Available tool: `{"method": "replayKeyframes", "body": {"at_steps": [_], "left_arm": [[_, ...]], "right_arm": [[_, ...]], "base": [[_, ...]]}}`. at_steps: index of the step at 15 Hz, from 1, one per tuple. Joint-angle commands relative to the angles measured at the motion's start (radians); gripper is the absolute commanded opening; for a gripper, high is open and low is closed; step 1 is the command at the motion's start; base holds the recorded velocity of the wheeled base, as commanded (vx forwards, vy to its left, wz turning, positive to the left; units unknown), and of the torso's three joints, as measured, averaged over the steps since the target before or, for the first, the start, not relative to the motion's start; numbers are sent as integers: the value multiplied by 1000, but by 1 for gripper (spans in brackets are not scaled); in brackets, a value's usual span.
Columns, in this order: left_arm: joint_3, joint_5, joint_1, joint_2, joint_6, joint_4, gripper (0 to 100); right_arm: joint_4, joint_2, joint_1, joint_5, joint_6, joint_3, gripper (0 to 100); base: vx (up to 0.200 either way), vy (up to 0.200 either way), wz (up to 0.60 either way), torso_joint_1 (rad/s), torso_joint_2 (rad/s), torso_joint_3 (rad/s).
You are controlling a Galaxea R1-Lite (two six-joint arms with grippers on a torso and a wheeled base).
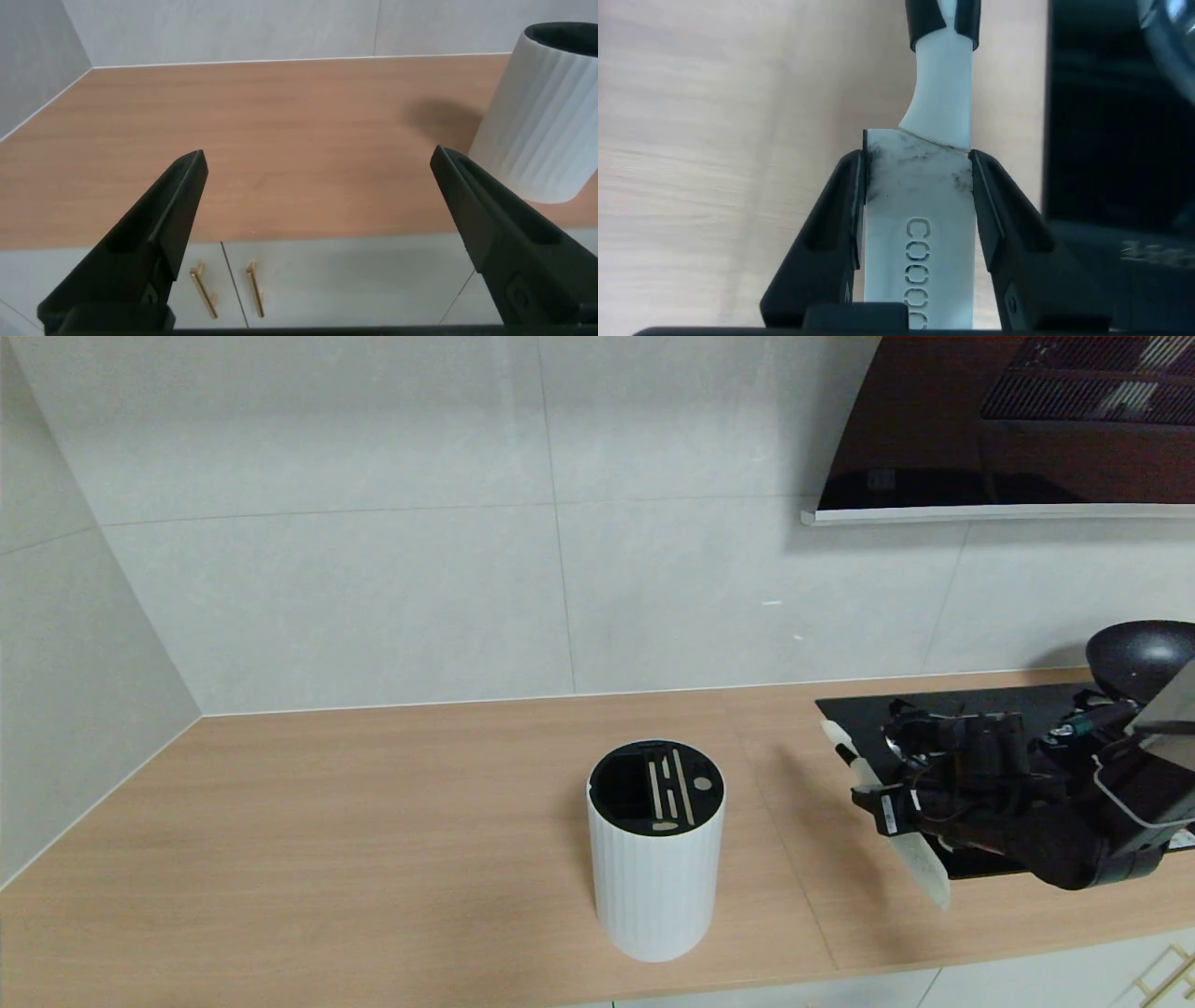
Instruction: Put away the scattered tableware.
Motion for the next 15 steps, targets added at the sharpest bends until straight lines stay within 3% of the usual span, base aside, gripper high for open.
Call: {"method": "replayKeyframes", "body": {"at_steps": [1,3,5,8,9,10,11,12,14,15], "left_arm": [[0,1,0,0,0,-2,100],[-2,2,0,0,1,-8,100],[-89,-36,-3,3,1,-1,100],[-311,-219,-14,218,3,107,100],[-388,-295,-17,358,21,107,100],[-472,-351,-17,497,61,107,100],[-534,-367,-17,612,92,104,100],[-589,-369,-26,751,113,81,100],[-640,-370,-92,916,108,4,100],[-687,-363,-146,1103,99,-128,100]], "right_arm": [[-2,-158,55,-4,0,53,0],[1,-257,105,-7,1,76,0],[11,-378,188,-48,7,70,0],[13,-405,236,-73,6,17,0],[13,-409,260,-78,6,14,0],[13,-417,289,-90,6,9,0],[13,-412,303,-97,6,-8,0],[41,-406,314,-105,4,-45,0],[97,-412,322,-110,4,-105,0],[131,-423,357,-114,4,-131,0]], "base": [[0,0,0,0,0,0],[0,0,0,0,0,0],[0,0,0,0,0,0],[0,0,0,0,0,0],[0,0,0,0,0,0],[0,0,0,0,0,0],[0,0,0,0,0,0],[0,0,0,0,0,0],[0,0,0,0,0,0],[0,0,0,0,0,0]]}}
